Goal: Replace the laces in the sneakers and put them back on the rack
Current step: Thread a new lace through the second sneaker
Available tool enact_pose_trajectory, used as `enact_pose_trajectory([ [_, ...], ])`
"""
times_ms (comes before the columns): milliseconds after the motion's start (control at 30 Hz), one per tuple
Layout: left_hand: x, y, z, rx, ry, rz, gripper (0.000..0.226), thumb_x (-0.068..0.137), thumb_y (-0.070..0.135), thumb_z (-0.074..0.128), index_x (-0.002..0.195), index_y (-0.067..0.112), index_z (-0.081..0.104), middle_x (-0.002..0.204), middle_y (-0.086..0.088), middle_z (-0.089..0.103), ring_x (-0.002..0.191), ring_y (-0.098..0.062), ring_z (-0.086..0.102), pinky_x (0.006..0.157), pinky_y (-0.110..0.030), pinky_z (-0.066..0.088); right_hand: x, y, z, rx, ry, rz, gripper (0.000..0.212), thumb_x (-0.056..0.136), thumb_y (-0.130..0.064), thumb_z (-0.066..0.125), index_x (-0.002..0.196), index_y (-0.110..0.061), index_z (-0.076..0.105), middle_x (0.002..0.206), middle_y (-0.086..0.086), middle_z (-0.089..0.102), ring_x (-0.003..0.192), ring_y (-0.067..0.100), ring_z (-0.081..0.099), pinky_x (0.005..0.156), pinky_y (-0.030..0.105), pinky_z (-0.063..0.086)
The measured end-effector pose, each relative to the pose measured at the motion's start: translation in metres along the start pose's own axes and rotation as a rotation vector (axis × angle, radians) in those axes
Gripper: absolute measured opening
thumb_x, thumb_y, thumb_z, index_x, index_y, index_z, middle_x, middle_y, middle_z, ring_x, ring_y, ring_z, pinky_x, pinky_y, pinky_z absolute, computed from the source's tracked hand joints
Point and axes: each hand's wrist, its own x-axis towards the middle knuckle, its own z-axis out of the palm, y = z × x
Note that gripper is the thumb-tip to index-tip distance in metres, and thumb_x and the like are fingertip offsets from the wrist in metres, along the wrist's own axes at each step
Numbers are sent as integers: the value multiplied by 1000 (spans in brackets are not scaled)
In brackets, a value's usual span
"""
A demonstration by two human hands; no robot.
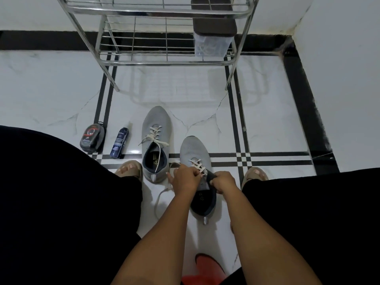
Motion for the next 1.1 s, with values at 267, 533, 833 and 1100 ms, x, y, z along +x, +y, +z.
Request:
enact_pose_trajectory([
  [267, -3, 4, 8, 69, 6, 59, 13, 89, 34, 62, 92, 32, 74, 116, -2, 53, 119, -24, 43, 118, -50, 7, 11, 4, 4, 68, -15, 22, 24, 84, -5, 55, 102, -11, 71, 102, 15, 65, 102, 33, 60, 89, 44, 55],
  [533, -2, 4, 8, -33, 21, -9, 12, 88, 34, 62, 87, 32, 74, 114, -1, 57, 115, -25, 47, 117, -49, 14, 9, 3, 3, 32, -27, -2, 22, 84, -6, 56, 100, -10, 70, 94, 12, 62, 99, 33, 61, 86, 43, 56],
  [833, 0, 8, 11, 82, 51, 79, 16, 89, 35, 61, 99, 35, 74, 117, 0, 55, 118, -24, 43, 116, -45, 15, 7, -1, -3, 139, -153, 4, 17, 86, -7, 60, 101, -4, 68, 96, 13, 65, 94, 27, 64, 81, 38, 58],
  [1100, -2, 3, 15, 141, 43, 207, 23, 96, 26, 48, 103, 27, 70, 117, 1, 52, 119, -23, 40, 116, -44, 14, 9, 7, 12, 786, -124, 126, 8, 91, -6, 59, 91, -13, 64, 92, 11, 69, 79, 21, 64, 75, 32, 56],
])
